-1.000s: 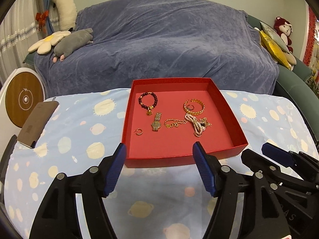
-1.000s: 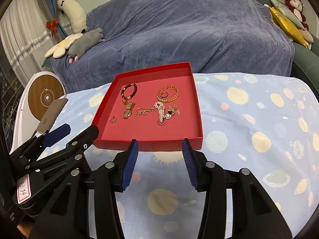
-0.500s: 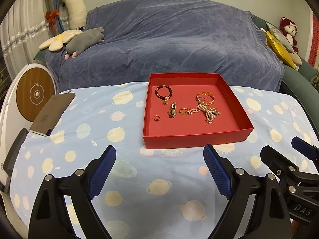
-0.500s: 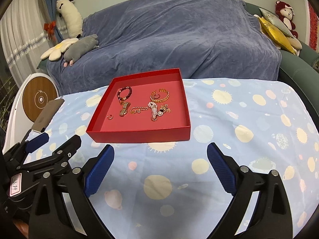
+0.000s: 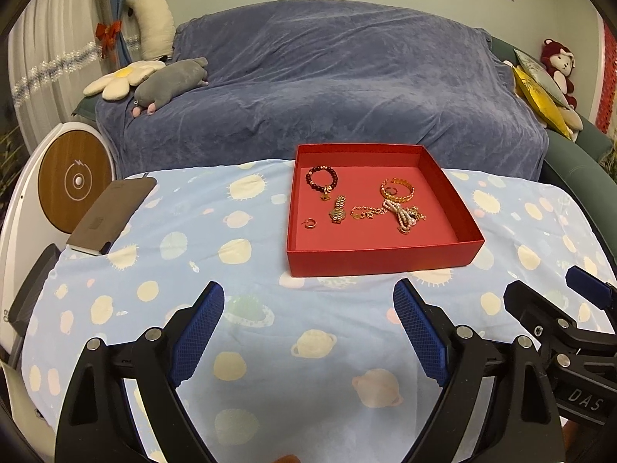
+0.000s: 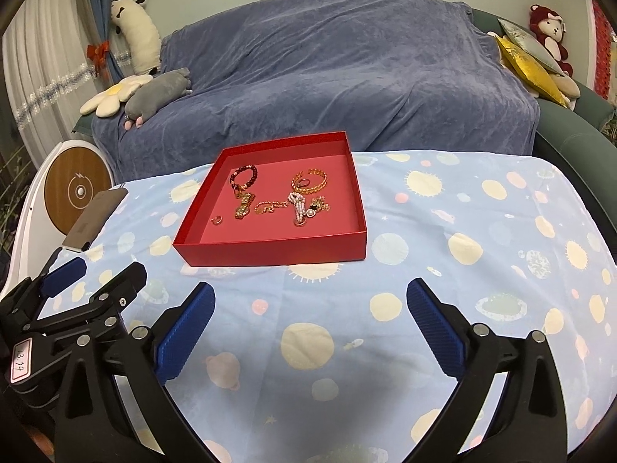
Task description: Organize jewelry
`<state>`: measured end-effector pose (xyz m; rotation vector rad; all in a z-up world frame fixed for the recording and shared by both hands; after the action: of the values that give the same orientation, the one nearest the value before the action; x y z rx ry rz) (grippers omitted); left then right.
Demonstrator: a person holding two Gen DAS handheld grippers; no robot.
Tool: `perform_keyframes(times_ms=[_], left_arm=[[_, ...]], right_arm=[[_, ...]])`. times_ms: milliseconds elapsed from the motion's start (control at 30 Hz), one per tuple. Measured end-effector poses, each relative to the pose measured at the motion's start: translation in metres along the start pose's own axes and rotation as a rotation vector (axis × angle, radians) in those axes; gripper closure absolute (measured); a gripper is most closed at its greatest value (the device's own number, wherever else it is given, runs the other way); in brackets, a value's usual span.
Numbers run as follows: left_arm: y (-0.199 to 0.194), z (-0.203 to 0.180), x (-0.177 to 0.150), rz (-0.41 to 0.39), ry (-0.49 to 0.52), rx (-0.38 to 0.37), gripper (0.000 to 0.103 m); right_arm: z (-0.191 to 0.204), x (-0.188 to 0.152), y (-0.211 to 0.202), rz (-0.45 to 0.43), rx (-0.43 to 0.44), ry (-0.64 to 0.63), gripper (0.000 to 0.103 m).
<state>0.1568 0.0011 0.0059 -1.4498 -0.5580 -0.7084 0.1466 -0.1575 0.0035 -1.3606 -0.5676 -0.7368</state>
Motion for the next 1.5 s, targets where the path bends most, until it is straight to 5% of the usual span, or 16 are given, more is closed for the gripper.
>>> perform_keyframes(times_ms=[1500], left_arm=[[-0.01,-0.007,-0.005,-0.02,-0.025,0.022,0.016]], right_arm=[[-0.005,0.0,-0.019,-0.043,-0.03,-0.026,0.005]])
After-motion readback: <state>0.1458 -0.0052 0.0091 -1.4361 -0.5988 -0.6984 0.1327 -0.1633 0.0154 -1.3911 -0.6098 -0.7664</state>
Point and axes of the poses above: each gripper's, at about its wrist camera, not at the fingertips, and y roughly the way its jaws point, z to its left, x to its top, the point moved 9 cm from there along y, roughly the way its jaws point, and after that the axes turned 2 degrees about x, right-handed, at the moved point
